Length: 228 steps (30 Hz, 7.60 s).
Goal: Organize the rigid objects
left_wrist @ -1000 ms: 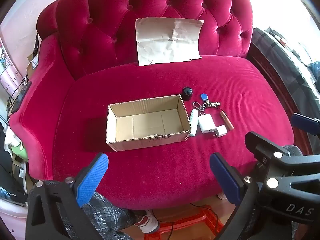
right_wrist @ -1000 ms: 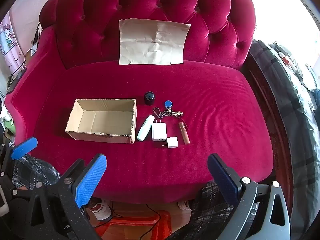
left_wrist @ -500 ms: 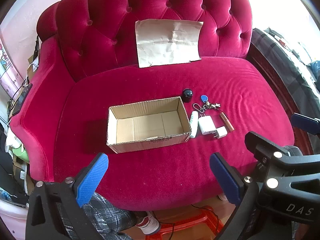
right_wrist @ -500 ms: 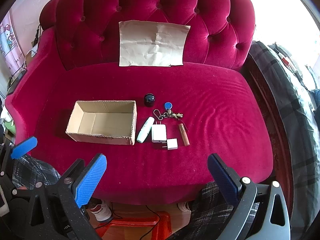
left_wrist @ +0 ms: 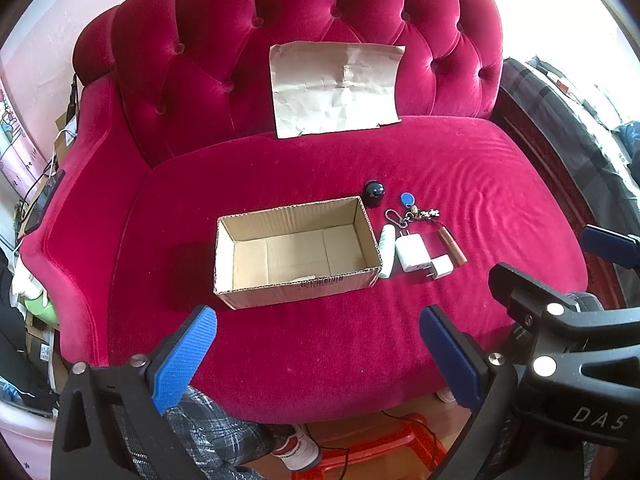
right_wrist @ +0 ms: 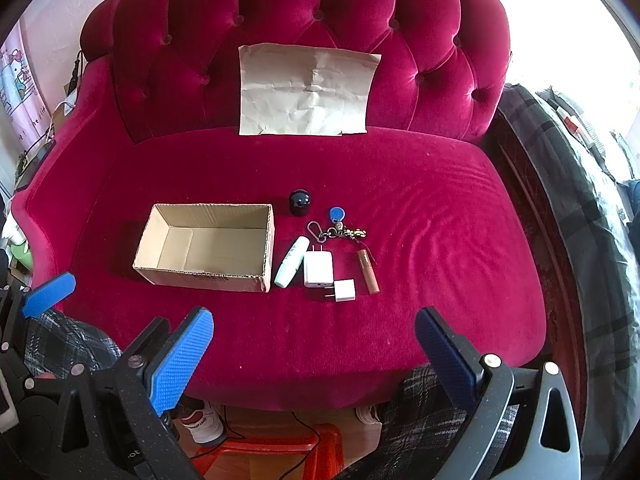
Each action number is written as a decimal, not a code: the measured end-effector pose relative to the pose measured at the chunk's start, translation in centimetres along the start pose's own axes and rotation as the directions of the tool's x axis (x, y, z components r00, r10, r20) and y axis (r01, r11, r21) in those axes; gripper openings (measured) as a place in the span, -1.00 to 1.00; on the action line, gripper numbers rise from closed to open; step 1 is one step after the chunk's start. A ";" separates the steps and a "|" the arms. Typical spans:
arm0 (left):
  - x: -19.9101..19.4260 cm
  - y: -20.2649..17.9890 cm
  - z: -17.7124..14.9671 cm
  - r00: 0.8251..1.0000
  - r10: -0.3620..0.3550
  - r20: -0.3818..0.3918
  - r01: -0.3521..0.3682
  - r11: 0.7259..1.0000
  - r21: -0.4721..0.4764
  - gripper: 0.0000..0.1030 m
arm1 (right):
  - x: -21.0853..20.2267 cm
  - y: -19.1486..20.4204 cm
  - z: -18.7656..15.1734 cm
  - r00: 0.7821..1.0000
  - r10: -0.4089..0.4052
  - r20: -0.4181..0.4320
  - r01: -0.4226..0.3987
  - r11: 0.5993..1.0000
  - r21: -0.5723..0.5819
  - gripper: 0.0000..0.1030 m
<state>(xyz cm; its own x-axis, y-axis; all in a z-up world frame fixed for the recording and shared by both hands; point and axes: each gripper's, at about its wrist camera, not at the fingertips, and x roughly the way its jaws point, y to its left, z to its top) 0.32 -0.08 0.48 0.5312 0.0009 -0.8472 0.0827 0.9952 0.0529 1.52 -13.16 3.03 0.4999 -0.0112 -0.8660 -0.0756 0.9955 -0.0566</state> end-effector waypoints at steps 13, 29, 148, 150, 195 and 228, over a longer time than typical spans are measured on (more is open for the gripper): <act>-0.2 0.1 -0.1 1.000 -0.005 0.010 0.005 1.000 -0.002 1.00 | -0.2 -0.2 0.1 1.000 0.003 0.007 -0.003 1.000 0.000 1.00; 0.0 0.0 -0.2 1.000 -0.013 0.008 0.013 1.000 -0.007 1.00 | -0.1 -0.2 0.2 1.000 0.008 0.006 -0.008 1.000 0.003 1.00; 23.9 13.4 1.1 0.982 -0.003 -0.187 -0.006 0.999 -0.045 -0.90 | 27.8 -9.6 1.7 0.971 -0.020 -0.238 0.039 0.997 0.074 -0.67; 23.9 13.3 1.1 0.983 0.001 -0.186 -0.009 0.999 -0.042 -0.90 | 27.7 -9.7 1.7 0.973 -0.016 -0.231 0.035 0.996 0.077 -0.67; 23.3 13.4 0.4 0.987 0.006 -0.159 -0.018 0.997 -0.072 -0.90 | 16.0 1.2 5.0 0.992 0.082 -0.097 -0.088 0.995 -0.057 -0.67; 23.3 13.2 0.7 0.986 0.011 -0.164 -0.026 0.996 -0.086 -0.90 | 21.6 11.6 5.0 0.961 0.221 -0.167 -0.241 0.964 -0.114 -0.66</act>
<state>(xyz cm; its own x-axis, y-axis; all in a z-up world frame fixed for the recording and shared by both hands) 14.34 12.97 -18.16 0.3864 0.0284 -0.9219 -0.0043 0.9996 0.0290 15.70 -1.38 -13.82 0.3195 0.1935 -0.9276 -0.2915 0.9515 0.0981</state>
